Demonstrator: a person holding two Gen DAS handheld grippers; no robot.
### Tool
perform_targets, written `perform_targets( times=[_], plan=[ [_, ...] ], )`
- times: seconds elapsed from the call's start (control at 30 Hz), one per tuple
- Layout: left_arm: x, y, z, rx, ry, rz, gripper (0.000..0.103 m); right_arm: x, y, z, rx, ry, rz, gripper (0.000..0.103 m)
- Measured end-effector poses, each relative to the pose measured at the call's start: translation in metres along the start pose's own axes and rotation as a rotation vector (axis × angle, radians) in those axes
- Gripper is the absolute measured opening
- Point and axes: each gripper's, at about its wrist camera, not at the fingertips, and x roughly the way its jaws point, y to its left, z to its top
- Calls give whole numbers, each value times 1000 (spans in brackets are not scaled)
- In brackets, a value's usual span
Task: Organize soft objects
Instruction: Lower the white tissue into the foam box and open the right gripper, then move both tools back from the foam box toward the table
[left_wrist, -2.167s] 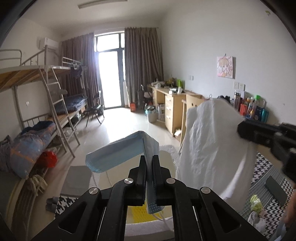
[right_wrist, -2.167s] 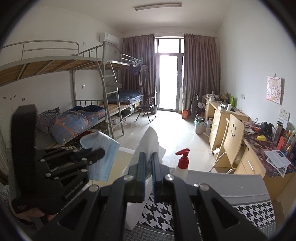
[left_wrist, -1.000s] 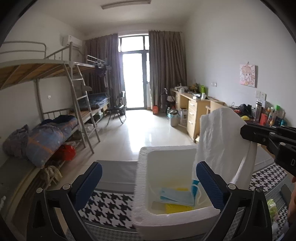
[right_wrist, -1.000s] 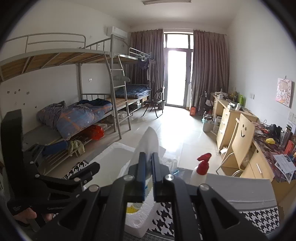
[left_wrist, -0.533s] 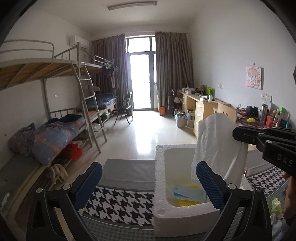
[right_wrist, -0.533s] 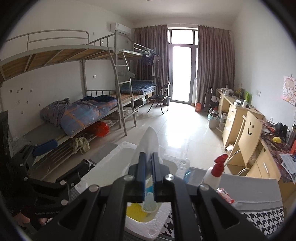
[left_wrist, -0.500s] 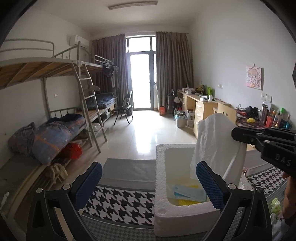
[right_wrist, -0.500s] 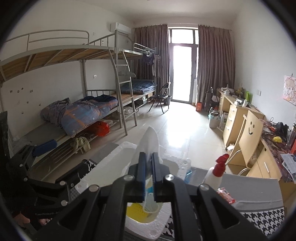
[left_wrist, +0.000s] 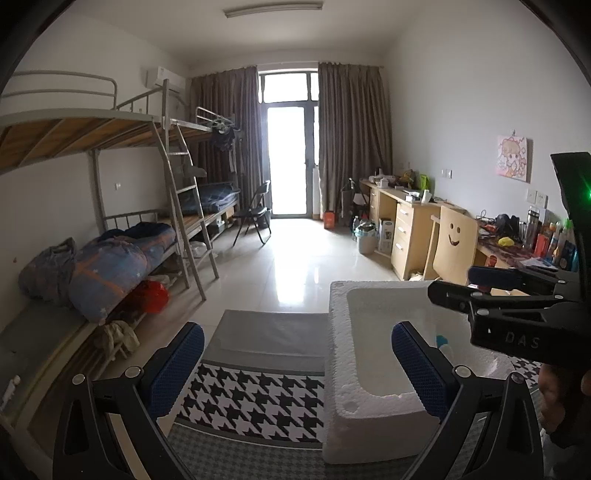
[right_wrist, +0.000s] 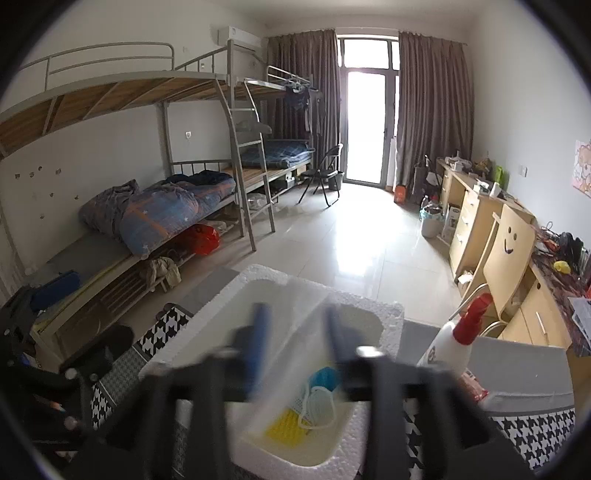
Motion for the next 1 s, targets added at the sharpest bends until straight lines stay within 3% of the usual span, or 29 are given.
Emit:
perform_targets(
  times=[0.07, 0.63, 0.83, 0.9, 1.0],
  plan=[
    [0, 2, 0, -8, -1, 1, 102, 1, 0, 1, 13, 4, 2, 72],
    [-10, -1, 1, -12, -11, -12, 102, -24, 1, -1, -4, -16, -22, 74],
    [-22, -10, 2, 0, -27, -22, 102, -41, 4, -5, -22, -63, -59, 82],
    [-27, -13, 3, 9, -35, -26, 102, -44, 5, -7, -17, -70, -60, 93],
    [-32, -16, 3, 12, -38, -25, 102, -52, 4, -10, -14, -105, -77, 100]
  ],
)
